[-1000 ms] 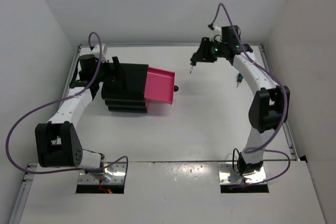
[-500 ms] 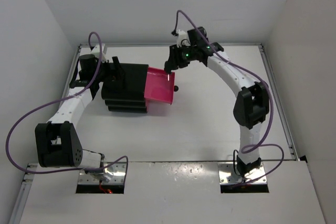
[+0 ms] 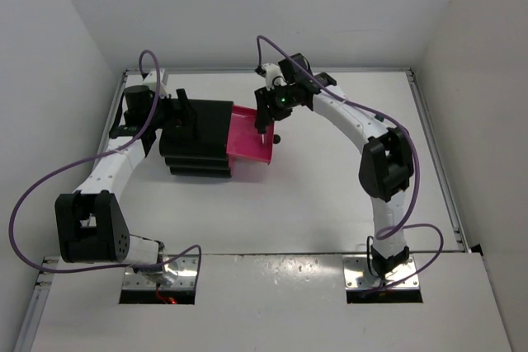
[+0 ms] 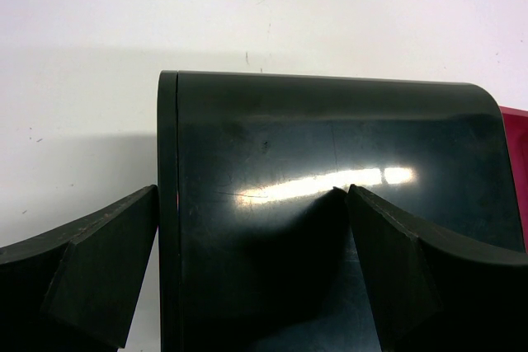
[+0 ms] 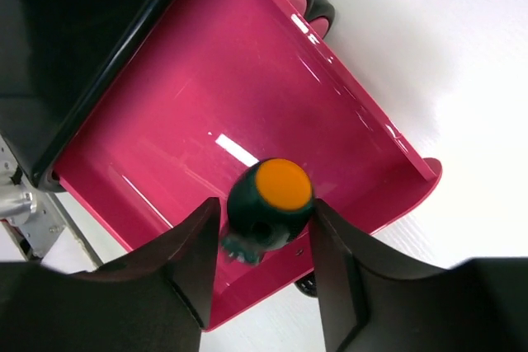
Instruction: Sort the tools into containers
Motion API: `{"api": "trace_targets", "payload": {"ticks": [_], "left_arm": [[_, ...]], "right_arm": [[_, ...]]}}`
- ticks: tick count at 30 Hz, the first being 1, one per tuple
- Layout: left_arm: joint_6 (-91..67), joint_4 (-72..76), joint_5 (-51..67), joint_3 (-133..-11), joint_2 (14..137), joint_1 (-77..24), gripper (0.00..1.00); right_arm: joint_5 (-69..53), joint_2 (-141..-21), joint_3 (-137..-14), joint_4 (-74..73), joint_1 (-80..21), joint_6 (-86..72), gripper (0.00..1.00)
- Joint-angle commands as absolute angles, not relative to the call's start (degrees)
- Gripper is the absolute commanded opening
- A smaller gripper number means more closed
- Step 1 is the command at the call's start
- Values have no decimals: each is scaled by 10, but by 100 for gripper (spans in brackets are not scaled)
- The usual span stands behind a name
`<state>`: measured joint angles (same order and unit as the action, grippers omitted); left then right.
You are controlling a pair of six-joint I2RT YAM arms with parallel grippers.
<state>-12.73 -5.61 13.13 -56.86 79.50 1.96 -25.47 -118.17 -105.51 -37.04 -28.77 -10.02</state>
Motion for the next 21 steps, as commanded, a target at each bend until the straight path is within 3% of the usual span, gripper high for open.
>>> {"api": "trace_targets", "payload": {"ticks": [1, 5, 9, 14, 21], "left_arm": [[-90, -201, 102, -537, 836, 19, 100], [-90, -201, 102, -537, 836, 19, 100], [-90, -201, 102, -537, 836, 19, 100], [-90, -201, 102, -537, 836, 19, 100], [-95, -201, 102, -537, 836, 19, 100]], "right_arm": [[-242, -1169, -1063, -364, -294, -87, 51], [-242, -1156, -1051, -339, -294, -94, 61], [-242, -1113, -1045, -305, -281, -117, 61], [-157, -1024, -998, -252, -196, -176, 61], [19, -1069, -988, -340, -62, -175, 66]]}}
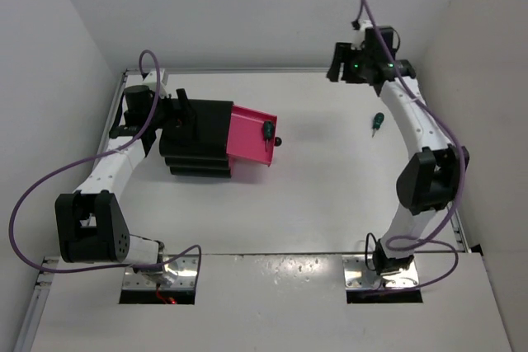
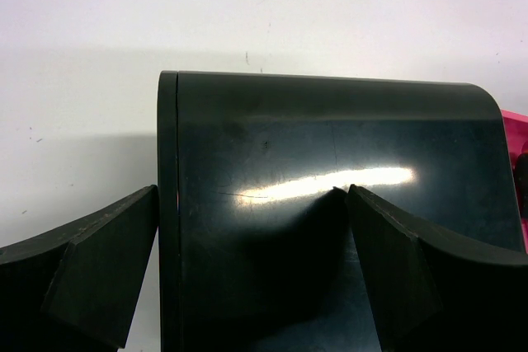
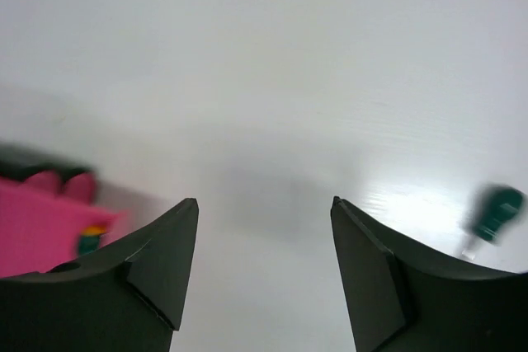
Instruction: Sort the tools into containers
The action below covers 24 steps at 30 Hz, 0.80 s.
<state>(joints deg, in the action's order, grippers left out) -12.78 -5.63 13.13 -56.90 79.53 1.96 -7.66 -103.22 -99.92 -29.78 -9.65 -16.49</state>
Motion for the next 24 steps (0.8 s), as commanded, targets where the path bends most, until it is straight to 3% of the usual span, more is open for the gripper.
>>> {"api": "trace_targets", "payload": {"ticks": [1, 10, 24], "left_arm": [[-95, -201, 102, -537, 831, 19, 100], [-95, -201, 102, -537, 819, 19, 100], [-95, -201, 102, -537, 819, 19, 100]], "right_arm": [[26, -1081, -988, -349, -28, -175, 66], [25, -1214, -1005, -373, 71, -161, 66], [96, -1281, -1005, -323, 94, -177, 66]]}}
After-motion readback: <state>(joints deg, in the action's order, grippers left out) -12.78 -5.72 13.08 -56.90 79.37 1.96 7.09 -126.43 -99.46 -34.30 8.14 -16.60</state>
